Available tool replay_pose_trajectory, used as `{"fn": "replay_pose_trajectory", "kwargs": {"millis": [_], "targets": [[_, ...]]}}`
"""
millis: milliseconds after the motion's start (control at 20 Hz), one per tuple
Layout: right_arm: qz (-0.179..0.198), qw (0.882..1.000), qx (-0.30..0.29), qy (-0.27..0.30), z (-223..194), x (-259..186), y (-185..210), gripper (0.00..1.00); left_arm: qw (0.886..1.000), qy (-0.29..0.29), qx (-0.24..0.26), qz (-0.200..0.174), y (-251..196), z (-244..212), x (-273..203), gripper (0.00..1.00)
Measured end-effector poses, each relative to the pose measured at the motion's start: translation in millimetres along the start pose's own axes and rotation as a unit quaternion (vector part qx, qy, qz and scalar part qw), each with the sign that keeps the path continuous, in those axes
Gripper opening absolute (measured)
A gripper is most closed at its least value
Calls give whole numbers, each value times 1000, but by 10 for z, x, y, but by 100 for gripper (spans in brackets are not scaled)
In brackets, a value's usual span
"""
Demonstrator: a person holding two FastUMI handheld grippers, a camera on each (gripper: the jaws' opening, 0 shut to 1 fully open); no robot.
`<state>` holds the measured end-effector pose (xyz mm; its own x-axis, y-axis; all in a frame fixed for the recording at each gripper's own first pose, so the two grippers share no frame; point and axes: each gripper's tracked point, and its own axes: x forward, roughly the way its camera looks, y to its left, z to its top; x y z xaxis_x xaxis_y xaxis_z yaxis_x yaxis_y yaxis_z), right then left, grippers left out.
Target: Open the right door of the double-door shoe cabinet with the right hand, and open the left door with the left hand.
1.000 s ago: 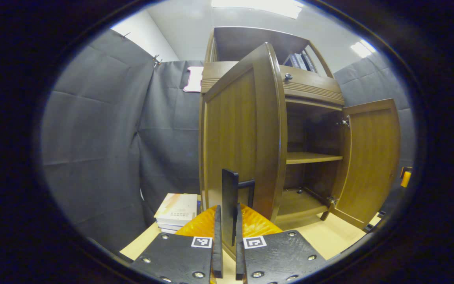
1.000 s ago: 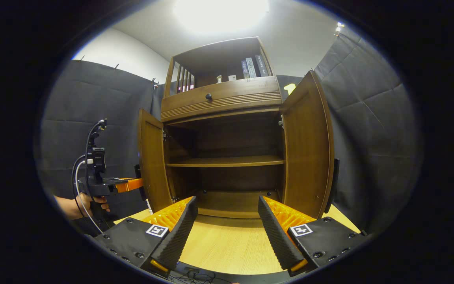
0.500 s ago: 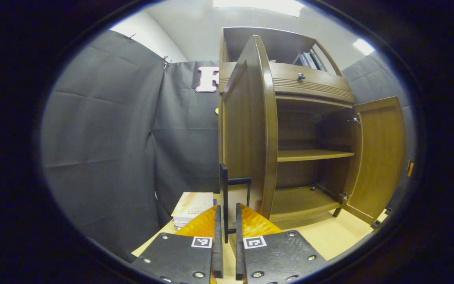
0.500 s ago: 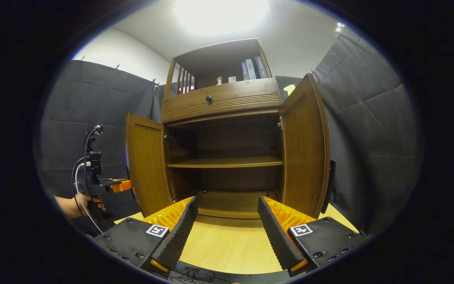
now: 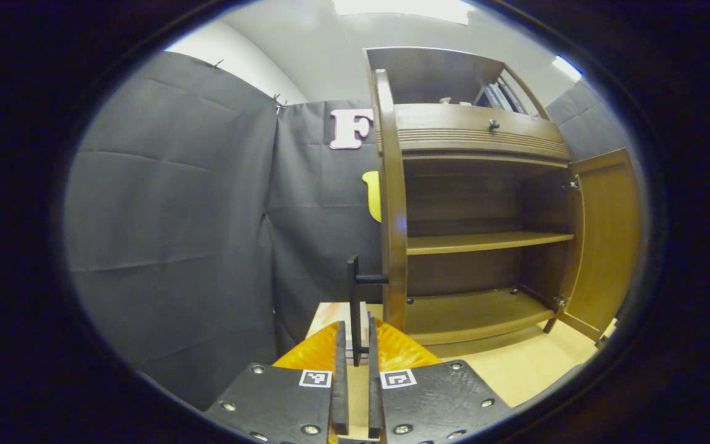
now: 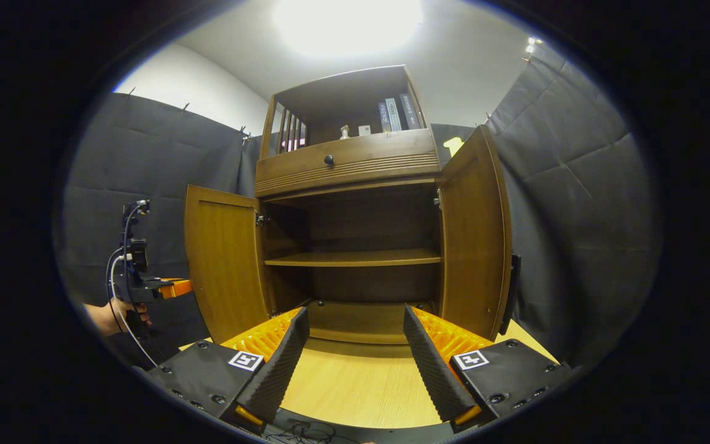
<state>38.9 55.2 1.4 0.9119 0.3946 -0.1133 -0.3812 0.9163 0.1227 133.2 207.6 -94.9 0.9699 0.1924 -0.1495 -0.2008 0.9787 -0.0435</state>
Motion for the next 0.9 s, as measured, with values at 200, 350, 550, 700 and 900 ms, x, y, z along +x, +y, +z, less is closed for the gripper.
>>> {"fn": "replay_pose_trajectory", "kwargs": {"millis": [200,350,550,700,900], "targets": [[-12,1000,-14,-8,79,-113,-89,96,1000,-16,-4,0,138,191,-219,12],[-28,999,-27,-16,173,-197,-167,96,1000,-25,-12,-10,125,305,-431,14],[-41,998,-35,-27,291,-332,-231,92,999,-35,-16,-27,40,501,-760,16],[-47,998,-38,-31,307,-406,-254,92,998,-43,-12,-43,-43,601,-1001,16],[-52,997,-40,-27,290,-493,-275,96,997,-47,-6,-65,-213,667,-1262,16]]}}
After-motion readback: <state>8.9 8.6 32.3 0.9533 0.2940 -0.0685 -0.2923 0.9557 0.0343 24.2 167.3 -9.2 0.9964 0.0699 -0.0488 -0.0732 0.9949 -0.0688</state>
